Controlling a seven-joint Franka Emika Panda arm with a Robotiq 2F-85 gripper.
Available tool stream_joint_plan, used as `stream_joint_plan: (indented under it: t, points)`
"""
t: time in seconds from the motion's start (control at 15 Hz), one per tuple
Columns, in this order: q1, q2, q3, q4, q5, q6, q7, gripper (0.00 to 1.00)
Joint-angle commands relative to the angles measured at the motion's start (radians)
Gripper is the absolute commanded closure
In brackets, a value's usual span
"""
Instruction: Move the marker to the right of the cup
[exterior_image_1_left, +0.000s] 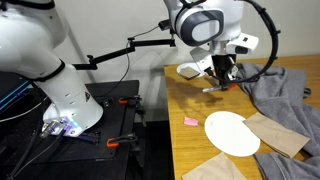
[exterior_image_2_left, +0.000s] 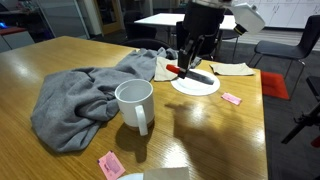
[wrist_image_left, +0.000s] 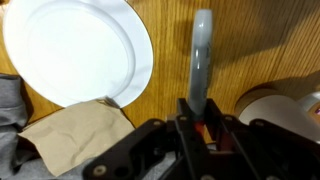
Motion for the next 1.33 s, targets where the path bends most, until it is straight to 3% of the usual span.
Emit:
stream_joint_plan:
  t: [0.0,1.07,1.13,1.2,1.27]
  points:
    - [-0.011,0.092,0.006,0.094,0.058,0.019,0.024,0.95]
    - [-0.003,0.314,-0.031,0.321,0.104,-0.019,0.087,0.95]
    - [0.001,0.317,-0.035,0.325,0.103,-0.022,0.09,0.7]
    - [0.002,0.317,-0.035,0.325,0.104,-0.022,0.091,0.53]
    - [0.007,0.312,-0.039,0.322,0.102,-0.023,0.097,0.48]
